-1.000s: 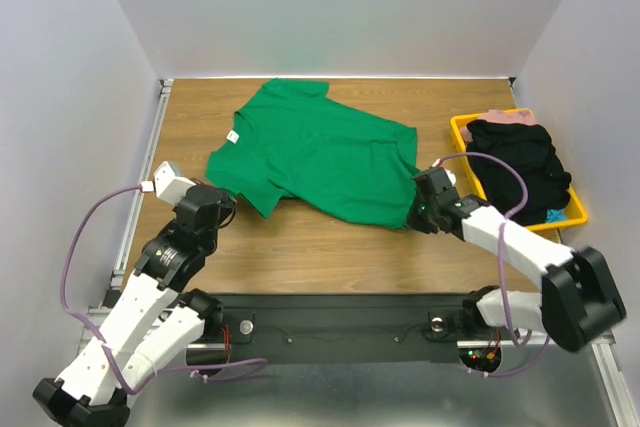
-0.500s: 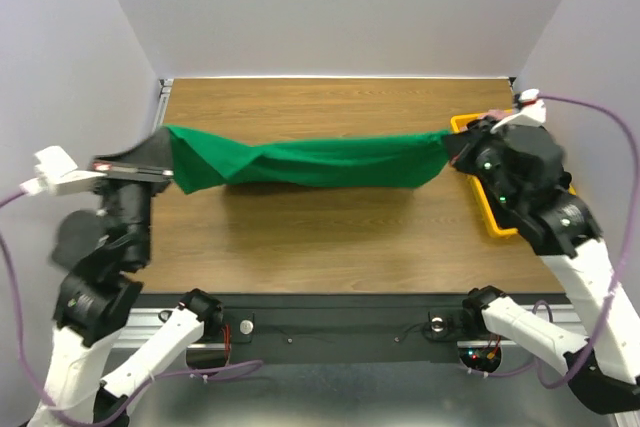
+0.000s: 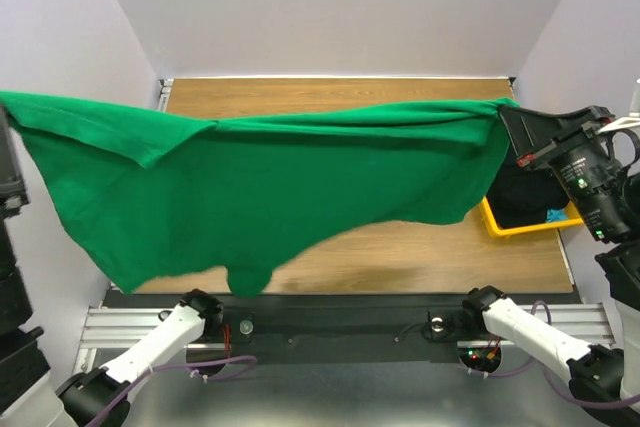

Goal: Fold and stack the t-shirts
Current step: Flatten the tshirt out

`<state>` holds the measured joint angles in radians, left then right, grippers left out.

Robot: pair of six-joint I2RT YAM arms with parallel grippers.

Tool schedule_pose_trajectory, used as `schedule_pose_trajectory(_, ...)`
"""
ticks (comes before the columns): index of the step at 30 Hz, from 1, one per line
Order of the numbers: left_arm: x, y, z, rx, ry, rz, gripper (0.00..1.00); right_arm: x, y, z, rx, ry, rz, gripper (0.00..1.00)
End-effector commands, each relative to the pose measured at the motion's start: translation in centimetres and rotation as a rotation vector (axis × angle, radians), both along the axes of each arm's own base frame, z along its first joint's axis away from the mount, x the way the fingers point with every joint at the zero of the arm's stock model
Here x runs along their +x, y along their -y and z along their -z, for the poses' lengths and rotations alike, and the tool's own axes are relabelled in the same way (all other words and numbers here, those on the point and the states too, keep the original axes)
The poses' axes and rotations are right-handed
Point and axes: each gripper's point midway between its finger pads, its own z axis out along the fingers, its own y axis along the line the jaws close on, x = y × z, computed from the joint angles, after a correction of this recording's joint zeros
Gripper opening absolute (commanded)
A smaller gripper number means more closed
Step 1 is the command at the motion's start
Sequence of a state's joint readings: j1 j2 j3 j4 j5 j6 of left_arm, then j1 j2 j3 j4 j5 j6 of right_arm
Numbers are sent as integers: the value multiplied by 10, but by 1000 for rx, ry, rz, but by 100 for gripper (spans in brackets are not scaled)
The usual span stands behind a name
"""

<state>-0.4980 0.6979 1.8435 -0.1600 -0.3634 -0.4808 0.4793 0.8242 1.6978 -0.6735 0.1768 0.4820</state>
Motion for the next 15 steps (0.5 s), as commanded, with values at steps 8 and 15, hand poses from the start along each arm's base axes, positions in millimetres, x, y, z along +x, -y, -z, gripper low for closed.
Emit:
schedule_pose_trajectory(8,188,28,101,27,-461,-364,0,115,-6,110,-178,-327,281,0)
schedule_pose_trajectory(15,348,47,273,210,-824,-346,0,194,-19,263,-273,-632,364,0)
